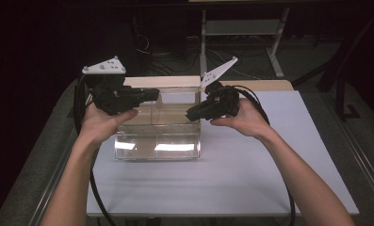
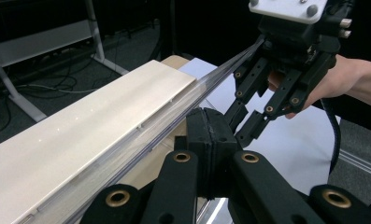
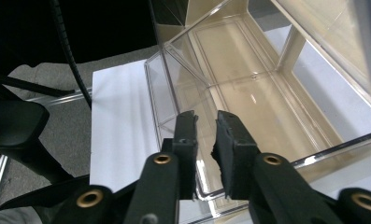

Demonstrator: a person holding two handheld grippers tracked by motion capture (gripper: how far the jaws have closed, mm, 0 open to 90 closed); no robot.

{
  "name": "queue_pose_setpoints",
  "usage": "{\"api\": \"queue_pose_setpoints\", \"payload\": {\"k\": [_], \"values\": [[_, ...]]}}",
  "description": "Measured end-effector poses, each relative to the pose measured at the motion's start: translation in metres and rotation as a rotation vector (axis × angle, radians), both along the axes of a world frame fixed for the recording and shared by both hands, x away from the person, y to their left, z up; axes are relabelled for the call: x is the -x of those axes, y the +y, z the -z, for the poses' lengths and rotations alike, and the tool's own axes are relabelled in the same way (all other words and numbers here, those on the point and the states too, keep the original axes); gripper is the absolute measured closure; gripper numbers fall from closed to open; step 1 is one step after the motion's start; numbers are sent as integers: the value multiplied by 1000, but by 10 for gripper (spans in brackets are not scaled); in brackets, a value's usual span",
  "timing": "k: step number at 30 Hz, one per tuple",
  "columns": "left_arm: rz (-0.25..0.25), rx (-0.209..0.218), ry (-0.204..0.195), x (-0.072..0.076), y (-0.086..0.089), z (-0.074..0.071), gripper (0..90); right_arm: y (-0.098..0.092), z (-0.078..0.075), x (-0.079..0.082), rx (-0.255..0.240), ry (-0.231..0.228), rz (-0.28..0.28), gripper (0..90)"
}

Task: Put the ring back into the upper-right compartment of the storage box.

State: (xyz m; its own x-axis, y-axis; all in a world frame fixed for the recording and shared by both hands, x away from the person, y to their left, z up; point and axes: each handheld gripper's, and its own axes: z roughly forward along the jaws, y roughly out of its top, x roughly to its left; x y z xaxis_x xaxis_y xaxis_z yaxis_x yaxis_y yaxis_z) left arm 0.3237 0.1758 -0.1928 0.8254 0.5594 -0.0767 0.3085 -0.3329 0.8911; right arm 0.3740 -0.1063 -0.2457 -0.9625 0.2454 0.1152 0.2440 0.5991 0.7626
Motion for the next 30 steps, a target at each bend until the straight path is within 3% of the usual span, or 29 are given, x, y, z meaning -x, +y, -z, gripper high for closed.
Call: {"api": "queue_pose_setpoints", "payload": {"k": [7, 16, 17, 19, 25, 27, 30], "values": [[0, 6, -2, 0, 0, 1, 891, -5, -6, 8, -16, -17, 22, 579], [0, 7, -2, 0, 0, 1, 891, -13, -7, 16, -48, 38, 51, 297], [-1, 7, -3, 0, 0, 1, 891, -15, -6, 15, -36, 19, 41, 268], [-1, 7, -3, 0, 0, 1, 891, -18, -5, 18, -42, 25, 45, 180], [1, 11, -1, 0, 0, 1, 891, -30, -1, 25, -71, 37, 82, 93], [2, 16, 0, 0, 0, 1, 891, -34, 0, 27, -64, 39, 101, 5], [1, 17, -2, 0, 0, 1, 891, -39, 4, 31, -60, 40, 109, 4]]}}
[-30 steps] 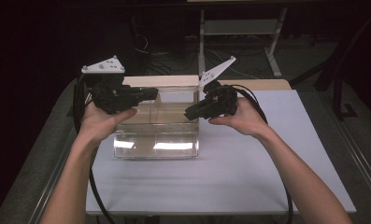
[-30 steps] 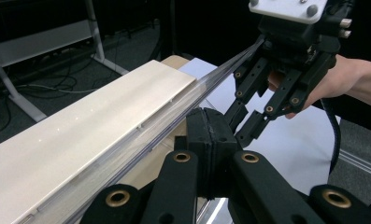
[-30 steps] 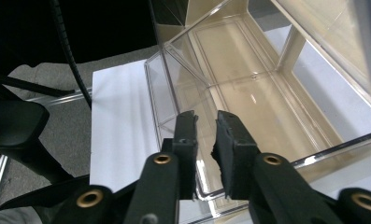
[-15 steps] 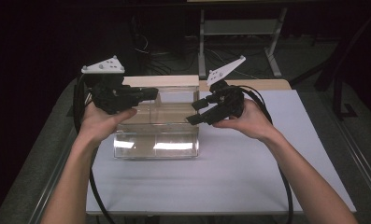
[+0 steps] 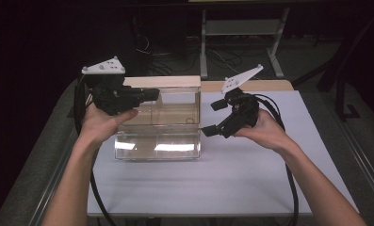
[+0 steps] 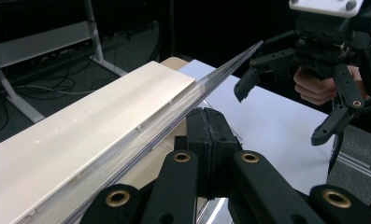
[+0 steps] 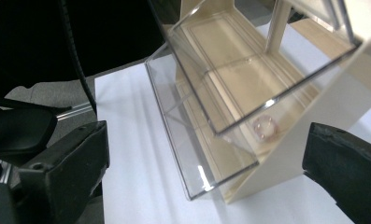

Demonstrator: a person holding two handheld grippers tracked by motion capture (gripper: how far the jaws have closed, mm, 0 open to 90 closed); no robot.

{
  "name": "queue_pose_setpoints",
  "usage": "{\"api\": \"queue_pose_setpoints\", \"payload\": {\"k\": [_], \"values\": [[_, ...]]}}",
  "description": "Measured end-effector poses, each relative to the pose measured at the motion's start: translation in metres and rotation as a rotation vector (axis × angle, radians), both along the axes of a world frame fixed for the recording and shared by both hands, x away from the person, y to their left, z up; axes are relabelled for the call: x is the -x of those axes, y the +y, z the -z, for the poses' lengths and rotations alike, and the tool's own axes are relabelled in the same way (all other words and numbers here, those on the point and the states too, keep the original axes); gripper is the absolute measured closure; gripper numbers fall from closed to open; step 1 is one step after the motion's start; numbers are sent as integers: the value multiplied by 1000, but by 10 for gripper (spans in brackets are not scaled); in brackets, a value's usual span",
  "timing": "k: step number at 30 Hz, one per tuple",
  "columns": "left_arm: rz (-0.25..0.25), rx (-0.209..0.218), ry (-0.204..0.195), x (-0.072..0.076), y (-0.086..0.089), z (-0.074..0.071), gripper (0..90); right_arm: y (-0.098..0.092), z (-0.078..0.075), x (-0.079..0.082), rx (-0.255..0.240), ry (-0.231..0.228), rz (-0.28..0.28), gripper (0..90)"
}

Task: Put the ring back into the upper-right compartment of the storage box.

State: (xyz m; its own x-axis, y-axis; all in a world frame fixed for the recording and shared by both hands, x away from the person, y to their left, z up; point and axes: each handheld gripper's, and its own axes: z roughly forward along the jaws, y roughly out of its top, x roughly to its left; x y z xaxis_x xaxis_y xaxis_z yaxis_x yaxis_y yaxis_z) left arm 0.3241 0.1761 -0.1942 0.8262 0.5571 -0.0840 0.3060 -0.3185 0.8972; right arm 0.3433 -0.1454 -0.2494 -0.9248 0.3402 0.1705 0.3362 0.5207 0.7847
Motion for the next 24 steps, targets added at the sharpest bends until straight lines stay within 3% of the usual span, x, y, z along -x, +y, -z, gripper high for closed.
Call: {"api": "queue_pose_setpoints", "payload": {"k": [24], "values": [[1, -3, -4, 1, 1, 1, 891, -48, 43, 19, -17, 34, 74, 4]]}}
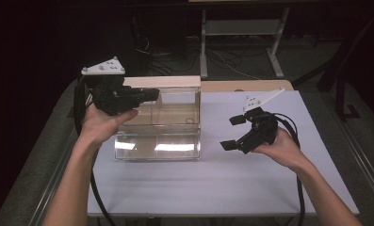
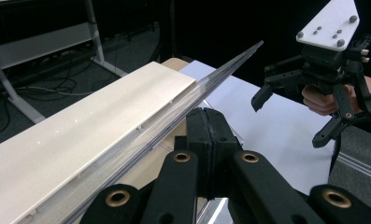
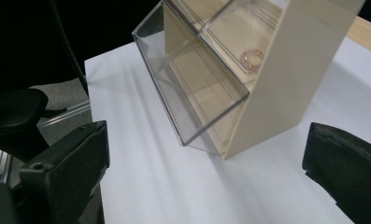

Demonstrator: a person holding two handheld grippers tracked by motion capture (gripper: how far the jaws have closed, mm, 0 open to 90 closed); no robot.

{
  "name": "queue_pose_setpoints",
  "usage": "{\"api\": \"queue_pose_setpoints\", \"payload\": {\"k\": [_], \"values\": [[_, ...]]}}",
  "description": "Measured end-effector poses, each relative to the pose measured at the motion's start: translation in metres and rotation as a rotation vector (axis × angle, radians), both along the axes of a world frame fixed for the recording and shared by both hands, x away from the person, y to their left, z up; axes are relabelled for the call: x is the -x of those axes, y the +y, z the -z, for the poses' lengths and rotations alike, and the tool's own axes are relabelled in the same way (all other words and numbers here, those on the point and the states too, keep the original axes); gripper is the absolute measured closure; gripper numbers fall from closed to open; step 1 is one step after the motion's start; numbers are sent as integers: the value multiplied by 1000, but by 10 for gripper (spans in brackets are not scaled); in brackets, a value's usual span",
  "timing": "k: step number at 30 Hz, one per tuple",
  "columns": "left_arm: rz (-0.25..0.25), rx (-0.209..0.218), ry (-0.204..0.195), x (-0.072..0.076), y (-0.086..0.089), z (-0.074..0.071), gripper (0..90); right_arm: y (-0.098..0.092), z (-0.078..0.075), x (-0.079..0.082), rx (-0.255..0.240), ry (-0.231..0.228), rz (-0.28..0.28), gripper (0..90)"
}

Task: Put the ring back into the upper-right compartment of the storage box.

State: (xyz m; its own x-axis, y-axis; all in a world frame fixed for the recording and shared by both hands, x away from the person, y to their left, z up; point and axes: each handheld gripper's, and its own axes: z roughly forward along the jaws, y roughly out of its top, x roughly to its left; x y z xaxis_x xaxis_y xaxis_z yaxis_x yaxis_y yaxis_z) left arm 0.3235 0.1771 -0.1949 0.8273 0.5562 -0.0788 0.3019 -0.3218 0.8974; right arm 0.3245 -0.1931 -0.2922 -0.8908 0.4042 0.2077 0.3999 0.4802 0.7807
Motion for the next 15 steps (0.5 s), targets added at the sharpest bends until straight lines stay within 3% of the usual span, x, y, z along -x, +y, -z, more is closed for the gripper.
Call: {"api": "queue_pose_setpoints", "payload": {"k": [8, 15], "values": [[-2, 3, -1, 0, 1, 0, 891, -16, 14, 8, -23, 18, 31, 5], [-3, 14, -2, -1, 1, 0, 891, -28, 42, 17, -32, 61, 61, 5]]}}
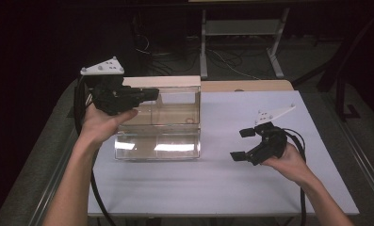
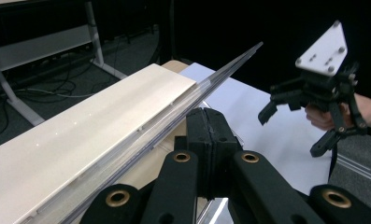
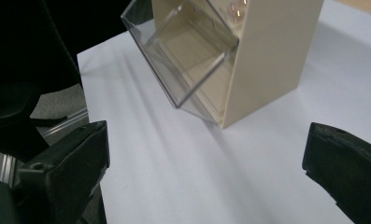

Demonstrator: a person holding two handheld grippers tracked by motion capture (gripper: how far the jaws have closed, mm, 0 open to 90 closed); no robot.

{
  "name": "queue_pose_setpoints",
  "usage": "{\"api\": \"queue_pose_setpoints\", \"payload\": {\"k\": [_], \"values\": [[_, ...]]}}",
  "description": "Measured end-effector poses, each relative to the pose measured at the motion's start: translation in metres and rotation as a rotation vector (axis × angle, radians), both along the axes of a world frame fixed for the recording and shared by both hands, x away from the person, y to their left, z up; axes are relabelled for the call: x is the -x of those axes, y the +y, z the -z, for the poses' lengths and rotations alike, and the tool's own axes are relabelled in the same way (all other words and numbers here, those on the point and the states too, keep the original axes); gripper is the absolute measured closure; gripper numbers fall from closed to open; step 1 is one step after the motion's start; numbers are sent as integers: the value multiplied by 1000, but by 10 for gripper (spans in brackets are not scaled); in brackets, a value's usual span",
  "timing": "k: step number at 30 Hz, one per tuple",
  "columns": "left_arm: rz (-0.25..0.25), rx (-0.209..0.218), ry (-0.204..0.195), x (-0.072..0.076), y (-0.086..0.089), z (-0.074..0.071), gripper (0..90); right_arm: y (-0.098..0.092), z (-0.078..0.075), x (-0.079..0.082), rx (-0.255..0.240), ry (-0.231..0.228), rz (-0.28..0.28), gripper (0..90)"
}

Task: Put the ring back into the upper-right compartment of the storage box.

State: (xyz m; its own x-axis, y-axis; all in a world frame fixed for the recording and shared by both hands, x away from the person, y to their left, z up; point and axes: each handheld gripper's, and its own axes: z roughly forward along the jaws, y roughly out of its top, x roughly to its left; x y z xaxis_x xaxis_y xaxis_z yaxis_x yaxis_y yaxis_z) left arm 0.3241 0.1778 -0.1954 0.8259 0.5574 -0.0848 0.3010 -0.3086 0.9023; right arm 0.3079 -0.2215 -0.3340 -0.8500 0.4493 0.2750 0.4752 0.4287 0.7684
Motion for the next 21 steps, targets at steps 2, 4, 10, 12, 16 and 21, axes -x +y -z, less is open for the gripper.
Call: {"api": "queue_pose_setpoints", "payload": {"k": [2, 4, 10, 12, 16, 21], "values": [[0, -1, 0, 0, 0, 0, 891, -3, 7, 3, 7, 6, 12, 5], [-1, 0, -2, 0, 0, 0, 891, -6, 13, 5, 6, 16, 20, 5], [0, -5, -6, 1, 0, 0, 891, -15, 25, 14, -14, 22, 47, 5], [-1, -5, -6, 1, 0, 0, 891, -18, 29, 17, -19, 27, 57, 5], [-2, -2, -6, 1, 1, 1, 891, -25, 36, 22, -34, 24, 78, 5], [-4, 4, -8, 1, 0, 1, 891, -34, 43, 28, -38, 23, 91, 5]]}}
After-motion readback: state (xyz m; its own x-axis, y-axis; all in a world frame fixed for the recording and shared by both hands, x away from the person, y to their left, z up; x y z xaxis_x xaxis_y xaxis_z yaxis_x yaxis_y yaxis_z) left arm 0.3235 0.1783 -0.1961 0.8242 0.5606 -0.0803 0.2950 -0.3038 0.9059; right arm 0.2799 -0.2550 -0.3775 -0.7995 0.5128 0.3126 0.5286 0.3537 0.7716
